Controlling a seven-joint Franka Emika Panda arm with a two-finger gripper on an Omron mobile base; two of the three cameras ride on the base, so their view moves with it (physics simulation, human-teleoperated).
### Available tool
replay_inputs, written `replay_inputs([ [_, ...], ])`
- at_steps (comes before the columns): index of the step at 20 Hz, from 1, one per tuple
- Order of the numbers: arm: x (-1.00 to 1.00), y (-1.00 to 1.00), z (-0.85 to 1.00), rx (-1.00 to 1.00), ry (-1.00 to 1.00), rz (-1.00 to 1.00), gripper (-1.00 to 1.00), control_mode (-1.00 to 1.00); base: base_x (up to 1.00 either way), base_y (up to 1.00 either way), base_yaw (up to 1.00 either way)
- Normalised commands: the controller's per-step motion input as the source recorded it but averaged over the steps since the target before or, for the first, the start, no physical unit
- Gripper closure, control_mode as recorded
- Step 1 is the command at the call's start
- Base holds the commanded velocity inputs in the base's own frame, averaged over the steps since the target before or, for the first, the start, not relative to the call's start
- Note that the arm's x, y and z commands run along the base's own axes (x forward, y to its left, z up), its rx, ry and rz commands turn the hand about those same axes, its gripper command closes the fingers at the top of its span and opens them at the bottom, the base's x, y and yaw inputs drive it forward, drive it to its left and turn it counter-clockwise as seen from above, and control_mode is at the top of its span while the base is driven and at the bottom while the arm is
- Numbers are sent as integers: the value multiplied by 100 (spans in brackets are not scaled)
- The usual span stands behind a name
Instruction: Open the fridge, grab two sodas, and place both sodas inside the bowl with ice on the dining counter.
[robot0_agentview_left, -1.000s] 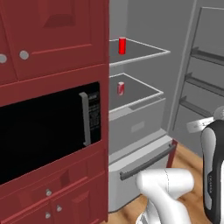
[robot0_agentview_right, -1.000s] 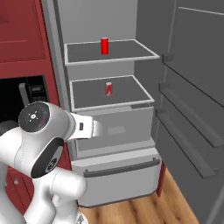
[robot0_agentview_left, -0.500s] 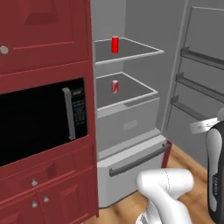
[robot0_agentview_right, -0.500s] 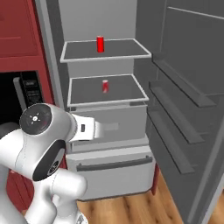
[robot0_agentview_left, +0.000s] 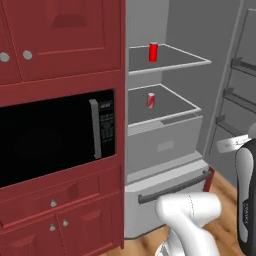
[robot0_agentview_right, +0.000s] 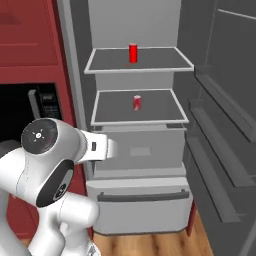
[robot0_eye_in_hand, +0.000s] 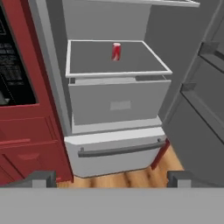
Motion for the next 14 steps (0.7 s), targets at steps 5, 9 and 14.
replay_inputs([
  [5, 0, 0, 0, 0, 0, 0, -100, 100, 43, -24, 24],
  [9, 0, 0, 0, 0, 0, 0, -100, 100, 32, -54, 22],
  [14, 0, 0, 0, 0, 0, 0, -100, 100, 46, -20, 14],
])
